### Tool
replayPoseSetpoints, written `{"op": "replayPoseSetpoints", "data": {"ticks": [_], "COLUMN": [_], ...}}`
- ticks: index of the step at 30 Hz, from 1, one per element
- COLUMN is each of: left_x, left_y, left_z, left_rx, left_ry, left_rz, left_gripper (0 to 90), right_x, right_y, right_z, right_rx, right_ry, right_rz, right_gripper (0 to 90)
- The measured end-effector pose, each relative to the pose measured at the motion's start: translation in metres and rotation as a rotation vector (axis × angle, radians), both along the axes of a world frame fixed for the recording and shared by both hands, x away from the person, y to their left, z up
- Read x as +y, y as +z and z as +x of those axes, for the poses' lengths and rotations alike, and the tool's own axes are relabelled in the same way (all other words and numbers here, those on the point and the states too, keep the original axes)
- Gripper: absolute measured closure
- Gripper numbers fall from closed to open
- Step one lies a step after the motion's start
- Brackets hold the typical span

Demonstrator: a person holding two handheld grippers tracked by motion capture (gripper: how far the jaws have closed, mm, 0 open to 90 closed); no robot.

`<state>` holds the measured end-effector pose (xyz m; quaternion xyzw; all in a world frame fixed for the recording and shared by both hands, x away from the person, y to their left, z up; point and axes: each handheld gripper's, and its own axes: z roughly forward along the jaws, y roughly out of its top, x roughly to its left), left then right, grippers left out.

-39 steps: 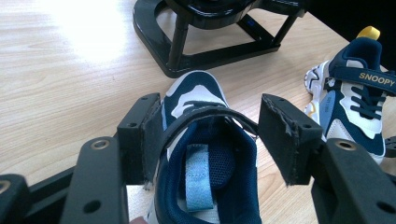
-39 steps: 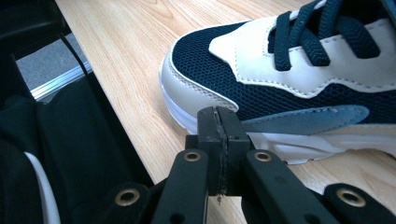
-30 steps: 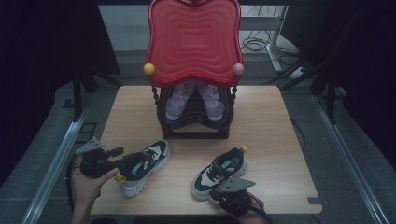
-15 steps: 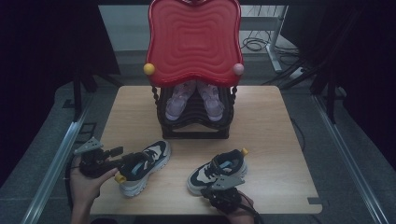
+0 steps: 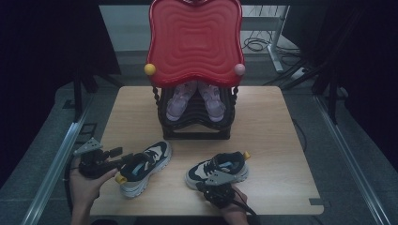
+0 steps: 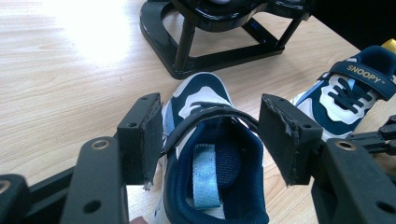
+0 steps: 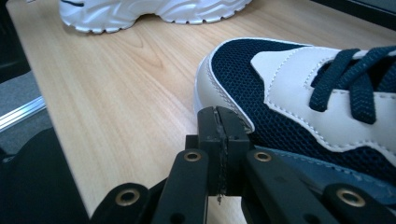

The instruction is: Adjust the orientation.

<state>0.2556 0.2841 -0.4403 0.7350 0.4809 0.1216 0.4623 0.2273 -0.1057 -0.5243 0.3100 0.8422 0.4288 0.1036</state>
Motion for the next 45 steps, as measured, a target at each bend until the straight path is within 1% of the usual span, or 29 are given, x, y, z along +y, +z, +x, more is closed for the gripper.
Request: {"op": "replayPoseSetpoints", "data": {"ticks": [7,12,16,22,27,31,34,38,40,43,45], "left_x": [0.000,0.001,0.001,0.002,0.002,0.003,0.003,0.002,0.002,0.002,0.002], "left_y": [0.000,0.000,0.000,0.000,0.000,0.000,0.000,0.000,0.000,0.000,0.000], "left_z": [0.000,0.000,0.000,0.000,0.000,0.000,0.000,0.000,0.000,0.000,0.000], "left_rx": [0.002,0.002,0.002,0.001,0.001,0.000,0.000,0.000,0.000,0.001,-0.001], "left_ry": [0.001,0.002,0.002,0.002,0.001,0.001,0.003,0.003,0.002,0.002,0.003], "left_rz": [-0.002,-0.002,-0.003,-0.004,-0.004,-0.004,-0.003,-0.003,-0.003,-0.002,-0.002], "left_gripper": [40.9,40.9,40.9,40.9,40.9,40.9,40.9,40.9,40.9,40.9,40.9], "right_x": [0.007,0.015,0.020,0.023,0.027,0.030,0.031,0.032,0.033,0.035,0.035], "right_y": [-0.001,-0.002,-0.002,-0.003,-0.003,-0.003,-0.003,-0.004,-0.004,-0.003,-0.003], "right_z": [0.005,0.007,0.009,0.014,0.019,0.024,0.026,0.029,0.030,0.031,0.032], "right_rx": [-0.010,-0.038,-0.043,-0.041,-0.050,-0.064,-0.061,-0.060,-0.063,-0.074,-0.074], "right_ry": [-0.018,-0.030,-0.037,-0.059,-0.099,-0.135,-0.150,-0.152,-0.153,-0.154,-0.154], "right_rz": [-0.003,-0.026,-0.030,-0.022,-0.024,-0.043,-0.035,-0.031,-0.029,-0.040,-0.035], "right_gripper": [89.6,89.7,89.7,89.7,89.8,89.8,89.8,89.8,89.8,89.8,89.8]}}
